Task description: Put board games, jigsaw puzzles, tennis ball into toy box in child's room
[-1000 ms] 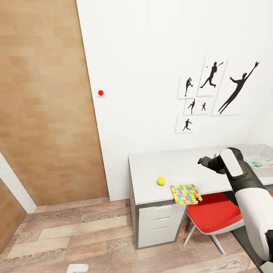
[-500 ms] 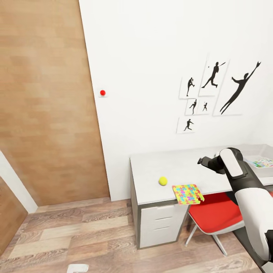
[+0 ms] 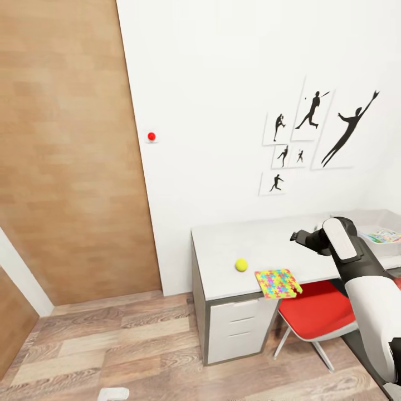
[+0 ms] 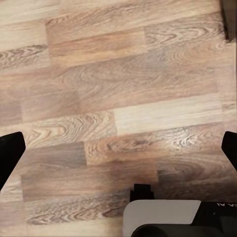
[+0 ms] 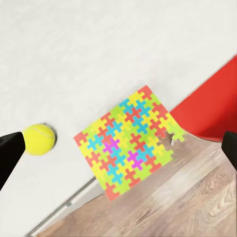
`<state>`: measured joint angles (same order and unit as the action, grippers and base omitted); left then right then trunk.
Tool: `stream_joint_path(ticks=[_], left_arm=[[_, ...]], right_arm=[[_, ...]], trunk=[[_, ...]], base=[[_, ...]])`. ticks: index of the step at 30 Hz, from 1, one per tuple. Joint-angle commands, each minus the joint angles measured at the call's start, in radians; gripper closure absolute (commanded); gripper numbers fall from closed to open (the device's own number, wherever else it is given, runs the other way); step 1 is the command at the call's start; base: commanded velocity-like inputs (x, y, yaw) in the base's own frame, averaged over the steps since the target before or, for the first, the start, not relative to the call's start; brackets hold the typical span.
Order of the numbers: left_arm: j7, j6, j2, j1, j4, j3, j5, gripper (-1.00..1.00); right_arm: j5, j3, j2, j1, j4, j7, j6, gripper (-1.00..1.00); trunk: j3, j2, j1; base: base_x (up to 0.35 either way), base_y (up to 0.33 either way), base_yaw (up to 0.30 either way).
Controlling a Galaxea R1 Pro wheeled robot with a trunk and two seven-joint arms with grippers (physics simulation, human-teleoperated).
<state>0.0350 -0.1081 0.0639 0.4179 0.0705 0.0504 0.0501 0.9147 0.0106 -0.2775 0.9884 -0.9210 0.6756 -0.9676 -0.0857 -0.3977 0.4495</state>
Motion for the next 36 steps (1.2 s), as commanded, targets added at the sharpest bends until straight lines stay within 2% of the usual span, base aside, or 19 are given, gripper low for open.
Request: stream_joint_path(ticks=[1, 19, 27, 36], left_arm=[[0.002, -0.004, 0.000, 0.001, -0.001, 0.005, 0.005, -1.00], [0.002, -0.004, -0.001, 0.001, -0.001, 0.005, 0.006, -1.00], [0.002, -0.004, -0.001, 0.001, -0.001, 0.005, 0.006, -1.00], [0.002, -0.004, -0.001, 0.001, -0.001, 0.005, 0.005, -1.00]], right_arm=[[0.010, 0.000, 0.000, 0.001, -0.001, 0.010, -0.002, -1.00], [0.010, 0.000, 0.000, -0.014, 0.001, 0.010, -0.002, -1.00], [0.010, -0.003, 0.001, -0.016, 0.027, 0.009, -0.004, -1.00], [0.008, -0.007, 0.001, -0.016, 0.070, -0.072, -0.004, -1.00]], trunk=[[-0.002, -0.002, 0.001], [0.004, -0.002, 0.001], [0.006, -0.002, 0.001], [0.006, -0.002, 0.001]], base=[[-0.054, 0.039, -0.210], [-0.062, 0.071, -0.267], [-0.217, 0.002, -0.232], [-0.314, 0.066, -0.036]])
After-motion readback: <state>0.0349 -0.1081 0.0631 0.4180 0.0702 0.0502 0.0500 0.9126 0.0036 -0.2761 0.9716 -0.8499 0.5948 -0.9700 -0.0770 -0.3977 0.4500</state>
